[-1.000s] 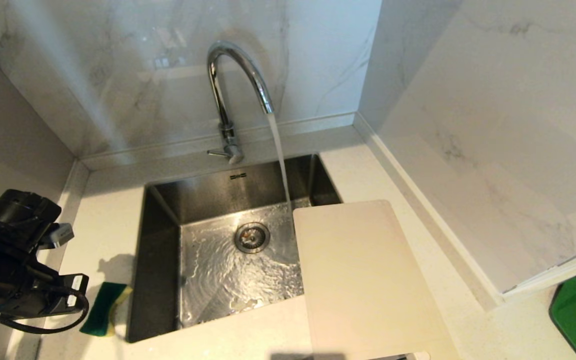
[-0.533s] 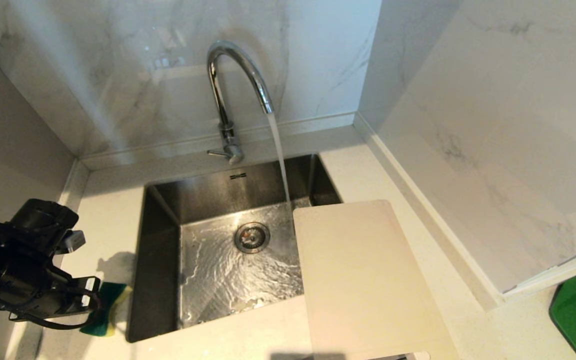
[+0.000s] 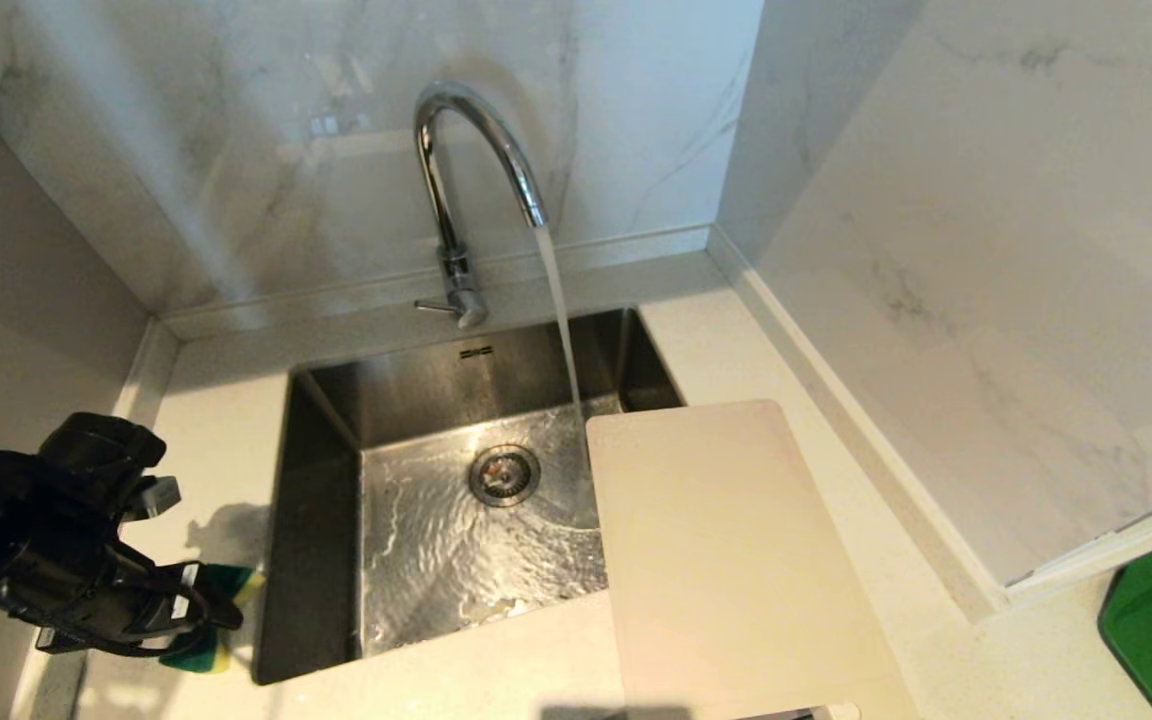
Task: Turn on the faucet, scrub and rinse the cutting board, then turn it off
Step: Pick up the cleaning cloth
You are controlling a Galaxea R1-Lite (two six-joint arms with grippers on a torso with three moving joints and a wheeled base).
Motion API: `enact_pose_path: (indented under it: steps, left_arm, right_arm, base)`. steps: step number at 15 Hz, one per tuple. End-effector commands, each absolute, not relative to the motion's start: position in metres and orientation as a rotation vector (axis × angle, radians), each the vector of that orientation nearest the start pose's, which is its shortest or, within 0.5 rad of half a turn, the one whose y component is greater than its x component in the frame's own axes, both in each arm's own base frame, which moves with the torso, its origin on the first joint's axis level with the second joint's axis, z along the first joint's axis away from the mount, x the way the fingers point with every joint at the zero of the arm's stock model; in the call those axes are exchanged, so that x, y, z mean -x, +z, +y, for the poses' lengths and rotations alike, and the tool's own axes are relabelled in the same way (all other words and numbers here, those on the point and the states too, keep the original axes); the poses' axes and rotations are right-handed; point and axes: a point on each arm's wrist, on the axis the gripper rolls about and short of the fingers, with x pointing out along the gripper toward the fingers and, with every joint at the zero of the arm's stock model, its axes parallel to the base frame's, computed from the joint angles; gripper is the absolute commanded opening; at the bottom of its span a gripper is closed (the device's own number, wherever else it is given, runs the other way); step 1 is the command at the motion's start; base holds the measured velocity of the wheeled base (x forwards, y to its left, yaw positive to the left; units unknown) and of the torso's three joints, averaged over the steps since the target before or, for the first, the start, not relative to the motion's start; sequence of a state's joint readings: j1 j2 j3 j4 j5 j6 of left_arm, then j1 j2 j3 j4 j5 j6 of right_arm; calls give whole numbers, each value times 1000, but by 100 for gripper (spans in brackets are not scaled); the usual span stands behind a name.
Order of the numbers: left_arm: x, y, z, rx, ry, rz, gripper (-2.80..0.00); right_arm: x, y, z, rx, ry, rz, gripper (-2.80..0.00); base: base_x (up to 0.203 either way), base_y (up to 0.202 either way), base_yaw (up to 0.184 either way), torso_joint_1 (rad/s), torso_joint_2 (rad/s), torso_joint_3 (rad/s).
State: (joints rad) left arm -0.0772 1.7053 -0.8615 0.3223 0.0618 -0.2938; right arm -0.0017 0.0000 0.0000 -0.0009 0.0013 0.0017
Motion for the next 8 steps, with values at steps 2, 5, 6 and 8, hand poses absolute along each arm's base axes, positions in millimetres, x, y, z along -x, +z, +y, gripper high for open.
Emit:
enact_pose_path:
  steps: [2, 5, 6, 8]
  left_arm:
    - [-259, 113, -14, 225, 129, 1196, 0]
    - [-263, 109, -14, 216, 119, 1197, 0]
    - [-264, 109, -14, 217, 117, 1192, 0]
    - [-263, 109, -15, 224, 102, 1197, -280]
  right_arm:
    - [23, 76, 0, -2, 0, -2, -280]
    - [23, 76, 0, -2, 0, -2, -280]
    - [23, 76, 0, -2, 0, -2, -280]
    - [23, 76, 0, -2, 0, -3, -280]
  base:
    - [0, 0, 0, 0, 0, 0]
    - [0, 0, 0, 0, 0, 0]
    - [0, 0, 0, 0, 0, 0]
    - [0, 0, 0, 0, 0, 0]
